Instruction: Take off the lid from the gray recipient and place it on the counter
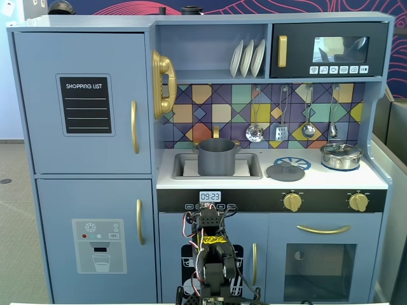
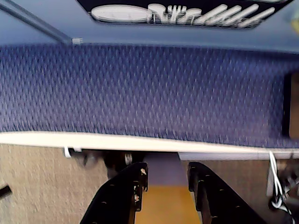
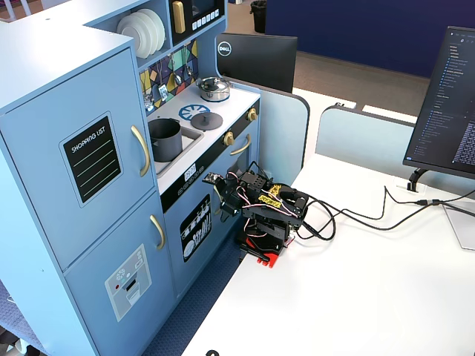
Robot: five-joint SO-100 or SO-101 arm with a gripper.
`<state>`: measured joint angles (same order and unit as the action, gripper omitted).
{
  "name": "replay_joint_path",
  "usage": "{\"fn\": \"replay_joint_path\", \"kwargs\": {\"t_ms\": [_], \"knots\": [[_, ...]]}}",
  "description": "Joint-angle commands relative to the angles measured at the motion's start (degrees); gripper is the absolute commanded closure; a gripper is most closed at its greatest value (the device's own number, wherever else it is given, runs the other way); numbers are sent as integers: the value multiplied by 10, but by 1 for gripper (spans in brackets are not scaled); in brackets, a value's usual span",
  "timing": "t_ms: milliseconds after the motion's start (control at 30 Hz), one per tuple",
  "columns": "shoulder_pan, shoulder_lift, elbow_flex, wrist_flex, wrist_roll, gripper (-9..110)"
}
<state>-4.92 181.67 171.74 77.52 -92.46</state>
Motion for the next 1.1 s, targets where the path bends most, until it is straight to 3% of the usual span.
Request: {"fn": "replay_joint_path", "kwargs": {"t_ms": [0,233,1067], "knots": [[12,4,2,79,2,102],[19,4,3,101,42,98],[44,4,3,102,43,96]]}}
